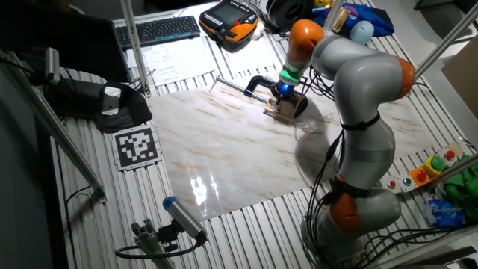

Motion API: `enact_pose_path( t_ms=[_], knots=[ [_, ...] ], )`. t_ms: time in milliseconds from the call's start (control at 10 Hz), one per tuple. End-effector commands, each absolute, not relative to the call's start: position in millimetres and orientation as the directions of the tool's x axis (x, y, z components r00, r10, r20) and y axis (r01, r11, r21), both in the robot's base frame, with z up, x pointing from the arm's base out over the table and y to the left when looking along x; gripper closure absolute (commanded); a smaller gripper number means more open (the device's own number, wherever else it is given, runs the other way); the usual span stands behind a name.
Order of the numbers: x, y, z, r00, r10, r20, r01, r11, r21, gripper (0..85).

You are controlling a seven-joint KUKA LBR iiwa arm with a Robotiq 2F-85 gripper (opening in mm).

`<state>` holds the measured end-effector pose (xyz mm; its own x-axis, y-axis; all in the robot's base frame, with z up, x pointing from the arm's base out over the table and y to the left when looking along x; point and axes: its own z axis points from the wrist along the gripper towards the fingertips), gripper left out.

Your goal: Open a sliding window

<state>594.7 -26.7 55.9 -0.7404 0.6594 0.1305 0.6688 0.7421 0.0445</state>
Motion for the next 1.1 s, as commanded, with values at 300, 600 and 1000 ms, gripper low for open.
enact_pose_path(
  t_ms=[300, 600, 1000],
  knots=[
    [597.0, -21.7, 60.7, -0.752, 0.650, 0.104, 0.656, 0.754, 0.031, 85.0],
    [599.2, -21.0, 64.8, -0.761, 0.640, 0.102, 0.646, 0.763, 0.030, 85.0],
    [600.1, -21.0, 66.3, -0.767, 0.635, 0.094, 0.639, 0.769, 0.017, 85.0]
  ],
)
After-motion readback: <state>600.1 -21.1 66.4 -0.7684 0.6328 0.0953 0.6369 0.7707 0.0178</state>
